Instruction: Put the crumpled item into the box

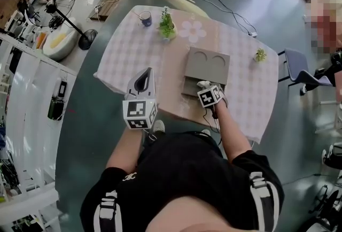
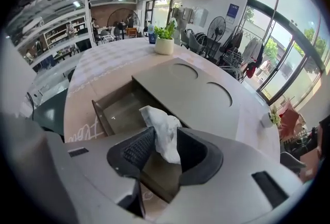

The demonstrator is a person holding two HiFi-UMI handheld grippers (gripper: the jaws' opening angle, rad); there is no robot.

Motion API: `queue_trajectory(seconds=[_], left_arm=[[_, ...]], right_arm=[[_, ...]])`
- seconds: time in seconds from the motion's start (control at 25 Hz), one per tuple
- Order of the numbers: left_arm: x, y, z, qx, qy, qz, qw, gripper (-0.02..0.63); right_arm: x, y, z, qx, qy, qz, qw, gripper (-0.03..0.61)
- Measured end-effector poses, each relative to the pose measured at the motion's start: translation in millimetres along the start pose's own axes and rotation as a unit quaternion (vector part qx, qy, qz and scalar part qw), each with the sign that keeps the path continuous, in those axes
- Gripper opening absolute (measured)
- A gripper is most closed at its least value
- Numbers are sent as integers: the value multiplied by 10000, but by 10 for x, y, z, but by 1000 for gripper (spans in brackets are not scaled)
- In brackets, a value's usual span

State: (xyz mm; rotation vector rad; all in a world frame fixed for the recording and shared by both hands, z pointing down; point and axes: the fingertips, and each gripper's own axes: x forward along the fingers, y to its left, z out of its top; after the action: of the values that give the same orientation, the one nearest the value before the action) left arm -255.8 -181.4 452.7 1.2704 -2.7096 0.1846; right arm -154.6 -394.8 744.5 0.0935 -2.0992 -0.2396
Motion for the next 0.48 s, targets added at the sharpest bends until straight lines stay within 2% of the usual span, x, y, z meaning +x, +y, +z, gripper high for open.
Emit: queue_trajectory(seconds=[0.2,0.36,0.48], left_arm=[[59,-74,-38,-22,19,-110,9999,3],[110,-146,-36,-34,18,-219,9998,3],[153,-231,-19,-41,-2,-311,9995,3]], right_arm=[[-152,-63,36,376,-190,37,9991,147],[-447,-205,265,704,-776,-64,9945,146],[-775,-388,467,1086,-1405,-295,9837,138]])
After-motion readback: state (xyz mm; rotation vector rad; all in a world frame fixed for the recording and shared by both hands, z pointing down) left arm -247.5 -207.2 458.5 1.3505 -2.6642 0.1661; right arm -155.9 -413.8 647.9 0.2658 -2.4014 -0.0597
